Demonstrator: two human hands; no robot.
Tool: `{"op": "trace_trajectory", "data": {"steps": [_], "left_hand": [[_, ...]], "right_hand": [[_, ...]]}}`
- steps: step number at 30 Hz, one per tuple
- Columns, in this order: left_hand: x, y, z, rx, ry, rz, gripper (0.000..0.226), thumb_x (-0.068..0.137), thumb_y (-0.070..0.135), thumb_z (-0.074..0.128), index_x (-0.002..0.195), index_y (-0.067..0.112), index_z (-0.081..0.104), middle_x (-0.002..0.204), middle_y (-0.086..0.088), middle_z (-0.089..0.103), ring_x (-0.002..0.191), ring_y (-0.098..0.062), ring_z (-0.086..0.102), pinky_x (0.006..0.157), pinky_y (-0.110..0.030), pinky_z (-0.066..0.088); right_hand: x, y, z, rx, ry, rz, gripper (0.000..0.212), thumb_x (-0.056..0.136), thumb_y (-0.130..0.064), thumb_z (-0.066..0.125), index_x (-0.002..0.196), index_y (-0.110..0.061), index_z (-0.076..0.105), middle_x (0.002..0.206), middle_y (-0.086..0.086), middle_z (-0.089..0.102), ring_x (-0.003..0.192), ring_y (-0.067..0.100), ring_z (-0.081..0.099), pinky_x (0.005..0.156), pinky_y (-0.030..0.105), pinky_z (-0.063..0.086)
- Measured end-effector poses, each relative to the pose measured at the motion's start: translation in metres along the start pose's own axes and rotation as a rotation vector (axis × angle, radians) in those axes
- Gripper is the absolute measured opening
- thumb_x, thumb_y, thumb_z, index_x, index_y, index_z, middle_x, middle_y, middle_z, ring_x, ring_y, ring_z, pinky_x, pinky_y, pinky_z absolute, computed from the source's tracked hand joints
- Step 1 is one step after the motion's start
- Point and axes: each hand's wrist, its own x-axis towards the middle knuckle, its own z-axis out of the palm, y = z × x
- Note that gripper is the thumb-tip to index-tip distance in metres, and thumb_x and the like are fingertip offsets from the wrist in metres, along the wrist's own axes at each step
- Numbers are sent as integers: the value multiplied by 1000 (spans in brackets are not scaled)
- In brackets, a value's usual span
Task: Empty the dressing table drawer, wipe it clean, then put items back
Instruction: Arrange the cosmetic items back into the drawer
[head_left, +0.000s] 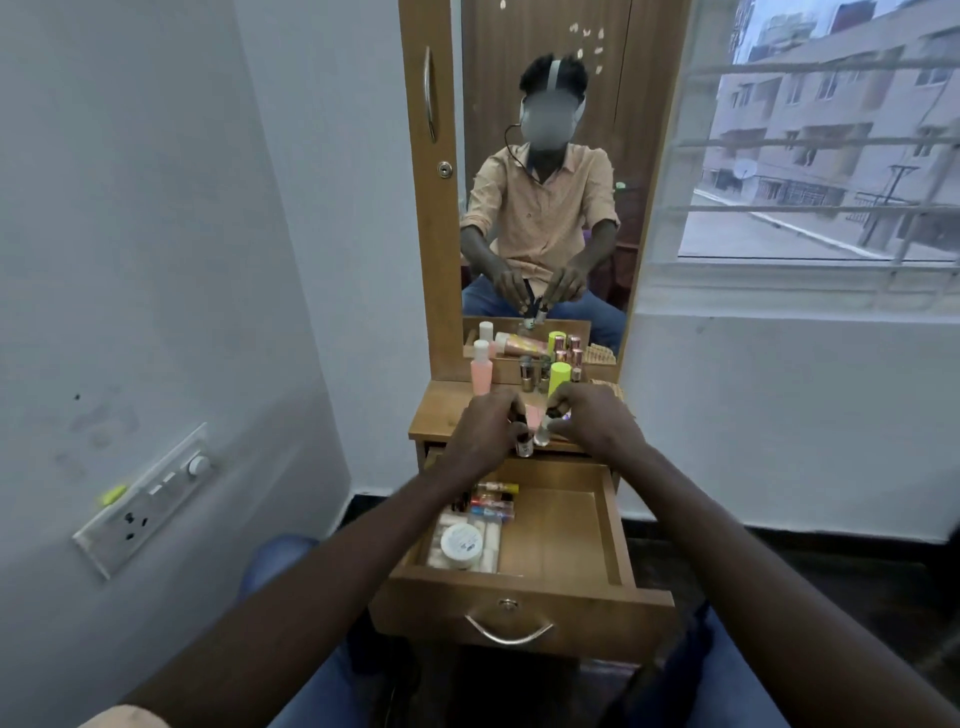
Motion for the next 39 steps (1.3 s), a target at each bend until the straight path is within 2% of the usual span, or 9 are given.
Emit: {"op": "trace_trajectory", "data": {"steps": [2, 6, 11, 14, 17, 20, 27, 33, 39], "left_hand": [[-11, -5, 13, 0, -35, -17, 14, 87, 10, 76, 97, 14, 67, 94, -2, 73, 83, -13, 67, 72, -34, 57], [-24, -20, 43, -60, -88, -73, 17, 87, 5, 74, 92, 17, 64, 88, 4, 69, 72, 5, 60, 65, -25, 51], [-27, -40, 77, -97, -83, -168, 18, 89, 3, 69, 91, 20, 64, 85, 5, 70, 72, -7, 68, 60, -38, 60], [-26, -50, 89, -94, -38, -196, 23, 92, 0, 65, 91, 23, 63, 86, 6, 69, 74, -6, 68, 61, -38, 60], [-24, -58, 99, -85, -11, -213, 20, 92, 4, 68, 96, 23, 65, 93, 6, 69, 82, -6, 67, 64, -35, 61], [-24, -63, 109, -61, 6, -198, 18, 90, 6, 71, 100, 21, 68, 97, 6, 71, 88, -8, 68, 74, -34, 60], [-24, -67, 124, -48, 16, -190, 20, 92, 9, 69, 109, 20, 66, 100, -1, 71, 91, -16, 69, 74, -40, 60], [-23, -64, 126, -29, 32, -169, 21, 92, 7, 68, 111, 17, 67, 100, -3, 73, 88, -18, 71, 71, -39, 61], [-26, -62, 118, -7, 42, -146, 21, 94, 6, 66, 113, 17, 65, 104, -4, 71, 90, -17, 69, 71, -38, 61]], "right_hand": [[-11, 8, 19, 8, 5, 49, 24, 84, -24, 81, 106, -19, 73, 99, -1, 71, 88, 18, 66, 75, 41, 60], [-23, 23, 59, -13, -27, 151, 19, 83, -23, 78, 100, -18, 72, 93, 2, 71, 82, 19, 65, 73, 44, 60], [-32, 39, 102, -56, -4, 237, 13, 91, -26, 75, 98, -21, 66, 94, -2, 70, 81, 14, 64, 72, 37, 60], [-36, 45, 122, -72, 55, 235, 19, 90, -25, 78, 102, -21, 63, 101, -1, 73, 84, 14, 67, 69, 29, 57], [-35, 48, 138, -30, 66, 248, 28, 91, -23, 78, 113, -20, 61, 110, 0, 72, 93, 17, 71, 72, 30, 59], [-29, 48, 149, -16, 70, 245, 31, 93, -22, 76, 118, -19, 59, 112, 2, 72, 95, 18, 72, 75, 31, 61], [-19, 52, 154, 35, 94, 236, 25, 92, -17, 76, 114, -16, 63, 108, 4, 73, 93, 19, 72, 72, 28, 58], [-21, 53, 154, 82, 100, 229, 28, 92, -15, 77, 115, -16, 63, 109, 5, 73, 93, 18, 72, 73, 28, 60], [-27, 45, 137, 41, 100, 205, 29, 90, -16, 77, 114, -17, 61, 112, 4, 71, 92, 18, 70, 69, 24, 55]]}}
